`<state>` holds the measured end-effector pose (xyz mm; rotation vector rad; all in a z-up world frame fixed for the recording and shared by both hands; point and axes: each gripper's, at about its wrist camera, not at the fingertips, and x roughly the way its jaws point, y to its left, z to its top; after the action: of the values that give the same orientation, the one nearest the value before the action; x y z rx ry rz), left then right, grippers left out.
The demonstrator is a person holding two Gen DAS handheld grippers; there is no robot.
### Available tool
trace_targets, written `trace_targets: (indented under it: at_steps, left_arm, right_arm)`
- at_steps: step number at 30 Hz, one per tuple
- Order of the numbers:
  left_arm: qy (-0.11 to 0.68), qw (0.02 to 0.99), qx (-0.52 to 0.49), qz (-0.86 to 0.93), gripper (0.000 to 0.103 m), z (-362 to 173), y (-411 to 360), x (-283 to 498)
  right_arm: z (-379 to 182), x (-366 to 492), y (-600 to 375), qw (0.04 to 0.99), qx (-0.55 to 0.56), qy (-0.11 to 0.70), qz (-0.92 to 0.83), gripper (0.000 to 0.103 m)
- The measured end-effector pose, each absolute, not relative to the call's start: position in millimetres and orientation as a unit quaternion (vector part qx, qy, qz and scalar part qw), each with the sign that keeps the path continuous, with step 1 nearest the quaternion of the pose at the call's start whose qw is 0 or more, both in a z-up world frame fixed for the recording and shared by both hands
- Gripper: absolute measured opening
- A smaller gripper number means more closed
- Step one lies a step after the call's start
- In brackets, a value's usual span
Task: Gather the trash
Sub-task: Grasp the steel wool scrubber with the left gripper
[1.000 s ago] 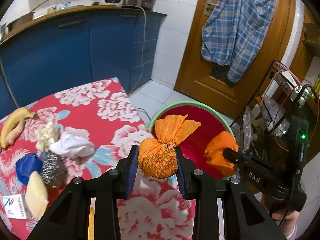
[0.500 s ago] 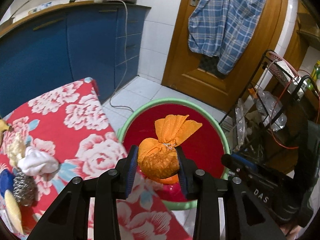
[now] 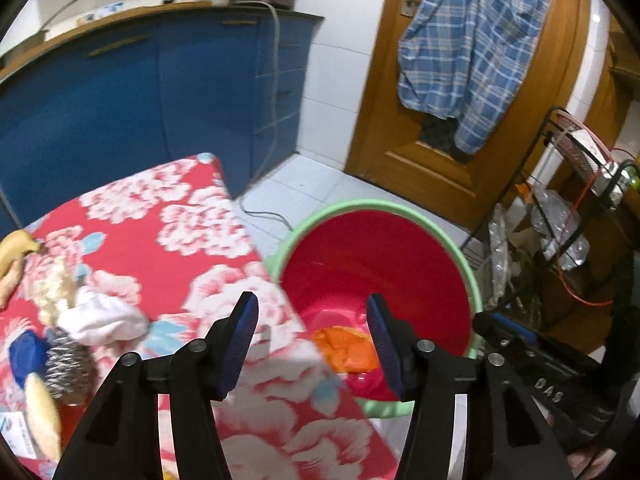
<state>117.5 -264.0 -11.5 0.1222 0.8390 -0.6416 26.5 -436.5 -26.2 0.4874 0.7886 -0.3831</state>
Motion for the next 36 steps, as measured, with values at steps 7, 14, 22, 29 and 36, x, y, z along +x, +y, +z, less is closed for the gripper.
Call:
trace_targets:
  at_steps: [7,14,22,29,36]
  left_arm:
    - [0.395,0.879,0.058,-0.259,0.058,-11,-225,129]
    - [0.399,0.892,0.058,-0.203,0.058,-20,-181,142]
    - [0.418,0.895,0.07,-0.139,0.058,-37,-148,154]
    - [0.433,0.892,0.082,-0.103,0.058,-45,-131,161]
    - [0.458,0.882,0.054,-0.099,0.051,-58,-115,167]
  right_arm:
    - [-24,32,-425,0.881,0.228,0.378,-0.169,0.027]
    - [-21,36,-416,0.885,0.222,0.378,-0.159,0.027]
    - [-19,43,-404,0.888,0.214,0.381,-0.146,0.027]
    - [-18,51,-392,0.889,0.207,0.386,-0.131,0.027]
    - [-18,62,-373,0.891,0.197,0.393,-0.109,0.027]
